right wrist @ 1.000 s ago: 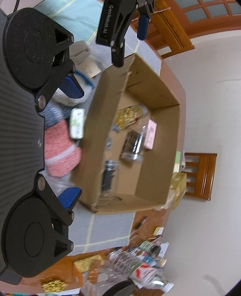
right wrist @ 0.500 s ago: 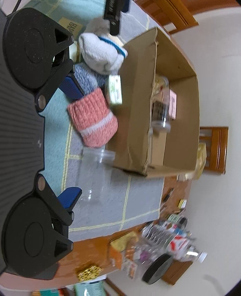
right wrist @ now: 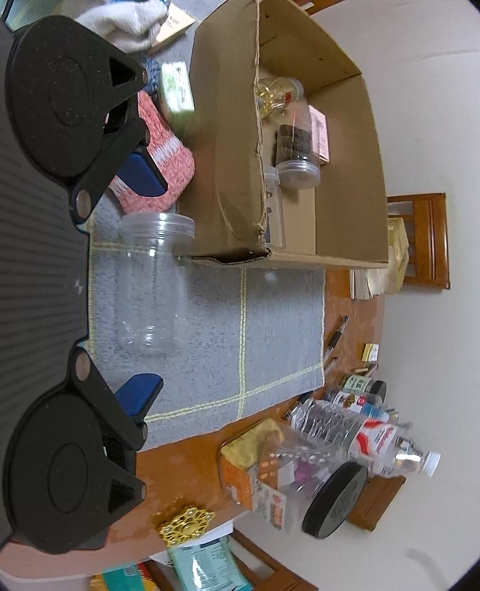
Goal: Organize objects
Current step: 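Return both grippers to the towel, right toward the clear plastic jar, then grasp the clear plastic jar with the right gripper while the left grasps the white sock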
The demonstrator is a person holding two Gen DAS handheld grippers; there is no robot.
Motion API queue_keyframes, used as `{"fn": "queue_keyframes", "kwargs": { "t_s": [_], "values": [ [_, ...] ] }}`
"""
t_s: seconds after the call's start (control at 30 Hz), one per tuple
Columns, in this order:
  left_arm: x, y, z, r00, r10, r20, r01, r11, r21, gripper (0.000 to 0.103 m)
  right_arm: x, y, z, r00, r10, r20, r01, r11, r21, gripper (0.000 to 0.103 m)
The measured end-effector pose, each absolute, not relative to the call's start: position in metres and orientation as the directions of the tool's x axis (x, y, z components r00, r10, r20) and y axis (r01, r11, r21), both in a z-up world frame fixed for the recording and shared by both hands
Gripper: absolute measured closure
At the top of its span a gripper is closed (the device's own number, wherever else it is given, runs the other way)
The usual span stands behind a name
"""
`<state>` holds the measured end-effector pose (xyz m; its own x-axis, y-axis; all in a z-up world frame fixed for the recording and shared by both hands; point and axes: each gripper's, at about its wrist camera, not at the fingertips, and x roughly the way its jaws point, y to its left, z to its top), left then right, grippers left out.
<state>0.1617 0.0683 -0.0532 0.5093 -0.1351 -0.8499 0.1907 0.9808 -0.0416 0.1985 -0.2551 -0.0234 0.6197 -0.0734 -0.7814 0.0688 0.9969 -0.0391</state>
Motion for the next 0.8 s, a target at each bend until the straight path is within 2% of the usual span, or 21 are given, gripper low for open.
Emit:
{"fn": "queue_keyframes", "kwargs": {
  "t_s": [0.37,0.67,0.8],
  "values": [
    [0.153,0.060,-0.048,0.510,-0.222,-0.831,0.303,0.950,-0.068,0.005,0.220,-0.255,-0.048,0.578,-0.103,-0.810,0.030,0.994,-0.105,0.000],
    [0.148,0.055,-0.069,0.453,-0.227,-0.862,0.328,0.942,-0.075,0.005,0.221,-0.270,-0.053,0.553,-0.113,-0.826,0.051,0.993,-0.102,0.000],
    [0.148,0.044,-0.081,0.458,-0.191,-0.868,0.335,0.942,-0.031,0.005,0.225,-0.268,-0.053,0.552,-0.120,-0.825,0.045,0.992,-0.115,0.000]
  ]
}}
